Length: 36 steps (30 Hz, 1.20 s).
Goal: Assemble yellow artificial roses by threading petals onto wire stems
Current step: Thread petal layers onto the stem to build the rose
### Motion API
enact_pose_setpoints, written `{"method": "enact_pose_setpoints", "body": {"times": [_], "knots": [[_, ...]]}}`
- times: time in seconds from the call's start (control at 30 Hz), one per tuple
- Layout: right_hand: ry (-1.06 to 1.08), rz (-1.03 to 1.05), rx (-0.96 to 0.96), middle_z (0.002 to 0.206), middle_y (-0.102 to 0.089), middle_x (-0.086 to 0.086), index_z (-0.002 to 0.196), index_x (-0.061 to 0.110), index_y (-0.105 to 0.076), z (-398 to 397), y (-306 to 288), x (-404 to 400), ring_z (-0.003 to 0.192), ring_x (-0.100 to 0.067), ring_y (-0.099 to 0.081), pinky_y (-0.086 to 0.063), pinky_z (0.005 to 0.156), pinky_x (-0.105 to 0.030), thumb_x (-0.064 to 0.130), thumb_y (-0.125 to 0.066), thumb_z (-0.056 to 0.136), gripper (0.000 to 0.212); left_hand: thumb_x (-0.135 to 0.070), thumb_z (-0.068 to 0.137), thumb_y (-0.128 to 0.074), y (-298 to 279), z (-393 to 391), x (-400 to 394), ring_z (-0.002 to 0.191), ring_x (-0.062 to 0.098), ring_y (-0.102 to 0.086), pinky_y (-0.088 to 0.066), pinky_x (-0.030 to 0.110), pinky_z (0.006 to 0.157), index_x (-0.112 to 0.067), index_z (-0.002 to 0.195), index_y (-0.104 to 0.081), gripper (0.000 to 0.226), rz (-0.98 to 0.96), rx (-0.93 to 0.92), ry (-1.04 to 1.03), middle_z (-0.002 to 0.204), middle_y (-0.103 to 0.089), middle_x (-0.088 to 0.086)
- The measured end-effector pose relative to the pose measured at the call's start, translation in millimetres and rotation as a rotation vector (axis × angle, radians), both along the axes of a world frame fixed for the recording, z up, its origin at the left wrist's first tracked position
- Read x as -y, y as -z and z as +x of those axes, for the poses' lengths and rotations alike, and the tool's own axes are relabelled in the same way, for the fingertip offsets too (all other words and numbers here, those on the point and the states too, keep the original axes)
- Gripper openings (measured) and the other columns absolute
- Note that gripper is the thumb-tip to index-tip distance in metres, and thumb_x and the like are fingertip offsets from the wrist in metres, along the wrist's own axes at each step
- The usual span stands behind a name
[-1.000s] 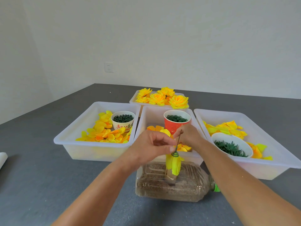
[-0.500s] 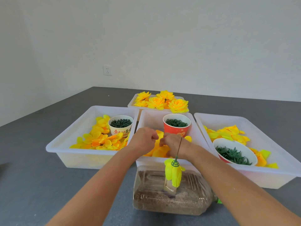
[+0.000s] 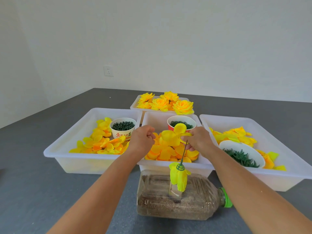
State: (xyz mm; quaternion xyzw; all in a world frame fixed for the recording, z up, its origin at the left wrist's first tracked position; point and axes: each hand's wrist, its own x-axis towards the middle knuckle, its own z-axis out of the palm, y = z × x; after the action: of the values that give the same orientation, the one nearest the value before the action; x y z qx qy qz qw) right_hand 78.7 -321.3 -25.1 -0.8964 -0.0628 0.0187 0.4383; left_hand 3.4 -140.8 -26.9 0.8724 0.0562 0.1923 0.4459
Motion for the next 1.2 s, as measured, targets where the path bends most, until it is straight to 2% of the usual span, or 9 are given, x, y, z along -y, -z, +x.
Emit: {"method": "enact_pose_setpoints", "body": {"times": [0.13,0.23,0.37,0.5,0.6,0.83,1.03,1.1,1.2], "knots": [[-0.004,-0.019,-0.06,0.056,-0.059,-0.005,0.13,-0.003,-0.047,-1,2,-1,0.029,-0.002,-0.05,-0.044,0.037,-0.016,0.016,-0.068,0.085,0.053,0.011,0.086,-0.04,1,1,0,0.083,0.022,-0.063,-0.051,0.03,0.076,-0.001,0.115,-0.06,0.037,0.02,-0.005,-0.006,0.09,-0.065,0.009],[0.044,-0.041,0.002,0.056,-0.061,-0.008,0.117,-0.002,-0.057,-1,3,-3,0.034,-0.005,-0.053,-0.046,0.039,-0.018,0.017,-0.067,0.085,0.038,0.008,0.087,-0.043,1,6,-1,0.094,0.027,-0.063,-0.052,0.036,0.085,-0.003,0.116,-0.06,0.036,0.07,-0.047,-0.023,0.104,-0.065,0.013],[0.198,-0.185,0.276,0.085,-0.069,-0.019,0.09,0.0,-0.064,0,7,-4,0.079,-0.032,-0.067,-0.052,0.075,-0.037,0.017,-0.056,0.087,0.018,-0.004,0.091,-0.047,-4,24,1,0.112,0.025,-0.054,-0.045,0.029,0.083,-0.009,0.124,-0.055,0.035,0.394,-0.185,0.0,0.126,-0.055,0.01],[0.252,-0.113,0.327,0.085,-0.068,-0.019,0.094,0.002,-0.066,1,11,-3,0.08,-0.037,-0.066,-0.051,0.077,-0.038,0.008,-0.052,0.084,0.018,-0.023,0.091,-0.058,-1,39,14,0.126,0.024,-0.042,-0.038,0.031,0.097,-0.01,0.135,-0.043,0.049,0.629,-0.354,0.13,0.14,-0.043,0.008],[0.293,-0.007,0.329,0.084,-0.067,-0.02,0.093,0.0,-0.065,5,11,-2,0.079,-0.04,-0.065,-0.051,0.077,-0.044,0.007,-0.051,0.084,0.018,-0.031,0.086,-0.065,6,45,23,0.122,0.026,-0.046,-0.04,0.033,0.094,-0.004,0.131,-0.045,0.056,0.744,-0.477,0.156,0.133,-0.048,0.013],[0.357,0.091,0.316,0.081,-0.068,-0.021,0.078,0.002,-0.062,7,9,4,0.082,-0.036,-0.064,-0.05,0.079,-0.04,0.01,-0.05,0.085,0.016,-0.03,0.077,-0.075,6,45,21,0.111,0.024,-0.054,-0.045,0.031,0.087,-0.005,0.12,-0.054,0.054,0.737,-0.47,0.092,0.121,-0.056,0.009],[0.36,0.103,0.307,0.081,-0.069,-0.019,0.086,-0.002,-0.066,5,7,4,0.083,-0.034,-0.065,-0.051,0.08,-0.039,0.01,-0.051,0.085,0.02,-0.009,0.085,-0.06,3,40,22,0.098,0.024,-0.063,-0.052,0.033,0.083,-0.009,0.084,-0.068,0.008,0.757,-0.382,0.121,0.099,-0.068,0.011],[0.355,0.09,0.309,0.081,-0.07,-0.018,0.087,-0.002,-0.066,4,7,5,0.084,-0.033,-0.065,-0.05,0.079,-0.038,0.011,-0.051,0.085,0.02,-0.007,0.085,-0.06,4,37,23,0.099,0.024,-0.062,-0.05,0.032,0.081,-0.006,0.088,-0.072,0.012,0.731,-0.344,0.125,0.096,-0.066,0.009],[0.348,0.098,0.294,0.096,-0.069,-0.021,0.101,-0.003,-0.066,4,7,4,0.094,-0.035,-0.064,-0.05,0.087,-0.043,0.015,-0.052,0.087,0.027,-0.01,0.086,-0.061,3,38,21,0.108,0.024,-0.055,-0.045,0.031,0.087,-0.009,0.104,-0.067,0.019,0.61,-0.232,0.035,0.114,-0.063,0.008]]}}
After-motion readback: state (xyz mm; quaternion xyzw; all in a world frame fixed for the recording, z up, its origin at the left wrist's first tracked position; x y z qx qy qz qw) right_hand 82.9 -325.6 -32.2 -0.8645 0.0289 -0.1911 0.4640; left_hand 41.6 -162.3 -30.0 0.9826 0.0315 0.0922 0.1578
